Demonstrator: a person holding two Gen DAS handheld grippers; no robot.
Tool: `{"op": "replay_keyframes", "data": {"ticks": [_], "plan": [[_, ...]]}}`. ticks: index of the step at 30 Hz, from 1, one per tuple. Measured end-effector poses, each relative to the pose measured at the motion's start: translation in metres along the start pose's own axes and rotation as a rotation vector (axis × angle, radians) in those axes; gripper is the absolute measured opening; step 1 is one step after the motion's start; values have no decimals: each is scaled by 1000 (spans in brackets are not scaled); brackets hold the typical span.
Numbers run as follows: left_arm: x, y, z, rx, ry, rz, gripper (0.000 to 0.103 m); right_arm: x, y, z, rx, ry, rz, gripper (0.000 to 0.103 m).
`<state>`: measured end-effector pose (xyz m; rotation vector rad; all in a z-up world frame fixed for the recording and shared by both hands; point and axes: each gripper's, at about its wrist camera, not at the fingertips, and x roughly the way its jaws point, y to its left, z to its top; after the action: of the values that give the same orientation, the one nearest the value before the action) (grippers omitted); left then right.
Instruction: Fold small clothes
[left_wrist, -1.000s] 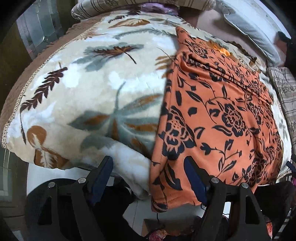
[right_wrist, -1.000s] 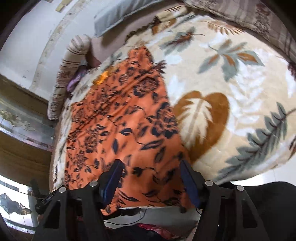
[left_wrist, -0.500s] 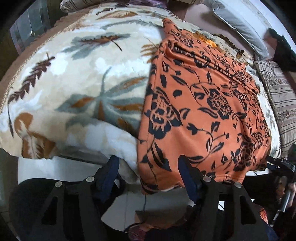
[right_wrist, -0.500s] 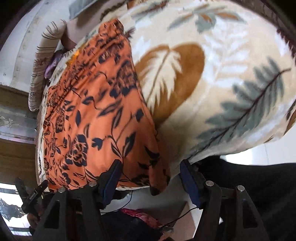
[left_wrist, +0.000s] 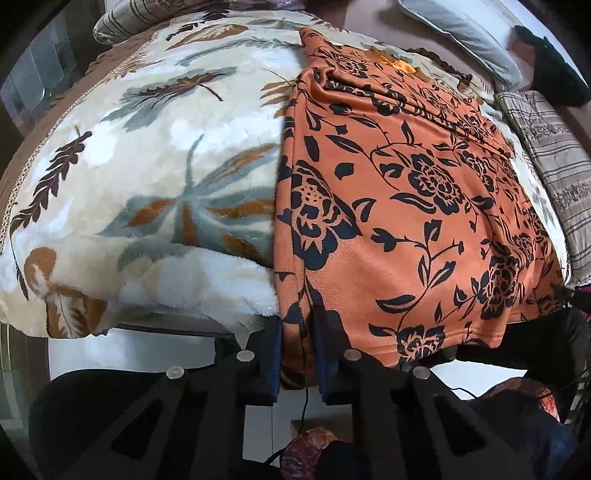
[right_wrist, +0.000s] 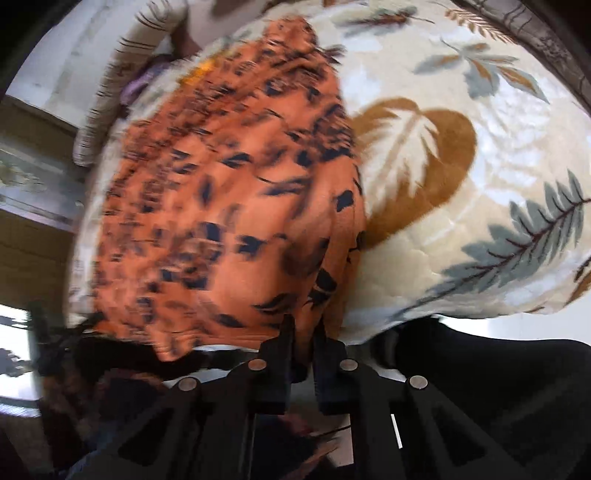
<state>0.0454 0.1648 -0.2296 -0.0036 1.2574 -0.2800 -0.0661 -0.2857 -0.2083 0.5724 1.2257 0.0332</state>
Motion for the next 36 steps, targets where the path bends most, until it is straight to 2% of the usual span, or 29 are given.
{"op": "replay_keyframes", "data": {"ticks": [4,6,7,10,15,22,28,31,36], "plan": [[6,-3,4,32,27,-8,23,-15,8,9,-9,-33,103,9],[6,-6,5,55,22,-1,23,-7,11,12,-13,-22,86,9],[5,-6,6,62,18,1,15,-3,11,13,-3,-1,78,9],[-6,-4,12,79,9,-28,11,-13,16,19,-8,-20,132,9],[-38,3,33,59,-42,-158,11,-44,29,35,-28,-95,211,9],[-75,10,97,3,-150,-329,11,-77,34,85,-17,-215,273,9],[-95,14,142,-17,-233,-361,11,-95,25,141,37,-316,324,9],[-89,12,166,-15,-250,-344,11,-97,22,165,54,-349,335,9],[-67,11,223,-15,-246,-310,11,-87,15,220,103,-380,321,9]]}}
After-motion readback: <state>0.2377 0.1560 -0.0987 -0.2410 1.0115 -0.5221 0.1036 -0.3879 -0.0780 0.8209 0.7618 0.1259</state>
